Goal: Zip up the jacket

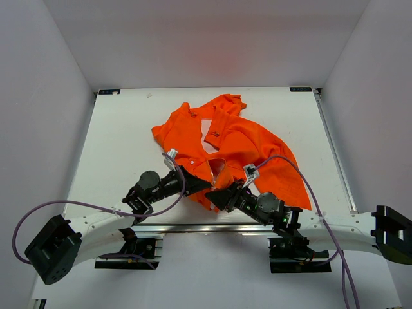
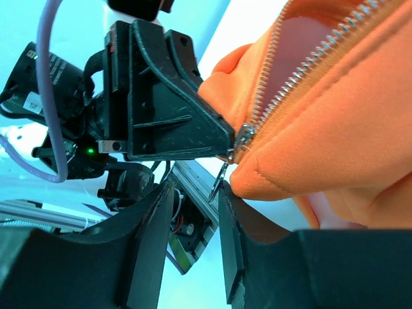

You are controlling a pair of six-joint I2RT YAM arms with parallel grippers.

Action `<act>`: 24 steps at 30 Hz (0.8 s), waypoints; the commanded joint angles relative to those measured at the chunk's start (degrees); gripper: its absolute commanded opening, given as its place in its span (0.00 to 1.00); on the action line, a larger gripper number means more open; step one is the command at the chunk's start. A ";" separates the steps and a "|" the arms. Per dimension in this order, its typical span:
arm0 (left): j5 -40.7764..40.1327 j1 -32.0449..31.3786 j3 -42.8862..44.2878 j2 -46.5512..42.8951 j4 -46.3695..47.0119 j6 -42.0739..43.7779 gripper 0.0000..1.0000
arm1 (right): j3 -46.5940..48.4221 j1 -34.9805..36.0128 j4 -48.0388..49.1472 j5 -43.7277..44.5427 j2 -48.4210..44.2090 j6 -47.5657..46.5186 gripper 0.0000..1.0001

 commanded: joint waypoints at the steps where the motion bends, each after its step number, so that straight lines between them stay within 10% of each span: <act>1: -0.03 -0.59 -0.06 -1.97 1.00 0.14 0.00 | 1.77 0.40 -0.20 3.11 -0.76 2.39 0.40; 8: 0.23 -0.68 -0.41 -2.67 1.35 0.58 0.00 | 3.00 0.40 -2.75 4.87 -0.59 3.62 0.33; 17: 0.76 -0.68 -0.41 -2.85 0.04 1.29 0.00 | 3.97 0.32 -3.55 4.70 -0.85 3.80 0.01; 24: 1.37 -0.77 -0.33 -3.55 -3.13 3.13 0.00 | 5.46 0.31 -7.68 3.64 -2.34 7.66 0.00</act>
